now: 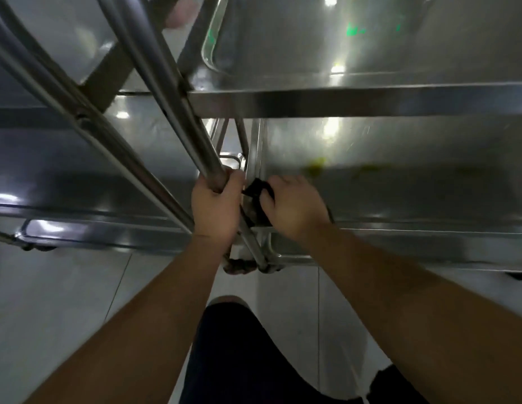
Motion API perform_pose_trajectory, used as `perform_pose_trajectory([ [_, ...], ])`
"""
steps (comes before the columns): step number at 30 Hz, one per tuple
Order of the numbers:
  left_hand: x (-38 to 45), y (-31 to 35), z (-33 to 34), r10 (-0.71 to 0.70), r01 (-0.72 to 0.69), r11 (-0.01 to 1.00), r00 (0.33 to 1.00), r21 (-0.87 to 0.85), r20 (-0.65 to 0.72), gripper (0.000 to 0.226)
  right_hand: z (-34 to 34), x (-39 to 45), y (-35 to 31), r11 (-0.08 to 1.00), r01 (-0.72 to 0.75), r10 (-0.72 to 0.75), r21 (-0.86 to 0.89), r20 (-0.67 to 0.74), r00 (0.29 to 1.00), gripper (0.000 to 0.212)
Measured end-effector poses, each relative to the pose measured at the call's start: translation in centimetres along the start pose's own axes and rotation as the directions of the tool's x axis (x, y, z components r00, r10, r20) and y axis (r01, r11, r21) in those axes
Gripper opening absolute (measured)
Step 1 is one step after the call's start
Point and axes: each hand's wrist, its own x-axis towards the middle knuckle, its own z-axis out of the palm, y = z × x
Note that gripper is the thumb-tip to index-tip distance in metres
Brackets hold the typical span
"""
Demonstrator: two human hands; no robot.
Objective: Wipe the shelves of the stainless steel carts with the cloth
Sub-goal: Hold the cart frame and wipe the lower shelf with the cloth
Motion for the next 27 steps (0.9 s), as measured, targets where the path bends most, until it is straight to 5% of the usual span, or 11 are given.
perform_pose_trajectory([
  [5,0.2,-1.2,1.7,0.036,-0.049,0.992,0.994,-0.119,-0.105,0.026,4.4,1.4,-0.2,0.976,0.216,-0.208,-0.014,0.208,0.956,0.046],
  [8,0.1,-0.9,1.9,0.066,-0.081,0.988,0.991,-0.135,-0.112,0.019,3.6,1.9,1.2,0.974,0.225,-0.209,-0.023,0.289,0.934,0.049],
  [14,-0.1,-0.6,1.8,0.077,-0.089,0.989,0.992,-0.117,-0.101,0.024,-2.3,-3.6,12.9,0.965,-0.161,0.180,-0.208,0.078,0.981,0.051],
  [18,0.0,-0.9,2.2,0.091,-0.109,0.985,0.987,-0.135,-0.131,0.024,-5.7,-6.3,19.0,0.848,-0.483,0.477,-0.216,-0.085,0.875,0.053],
  [20,0.2,-1.2,2.3,0.106,-0.126,0.982,0.984,-0.142,-0.141,0.025,-4.7,-5.7,17.7,0.826,-0.516,0.499,-0.225,-0.133,0.857,0.054],
  [24,0.2,-1.6,2.4,0.124,-0.150,0.977,0.978,-0.149,-0.166,0.024,-0.4,-1.2,10.3,0.953,-0.207,0.206,-0.220,-0.029,0.978,0.053],
  [27,0.2,-1.8,2.5,0.111,-0.140,0.978,0.976,-0.152,-0.185,0.028,3.0,4.2,4.3,0.982,0.049,-0.022,-0.180,0.152,0.988,0.057],
])
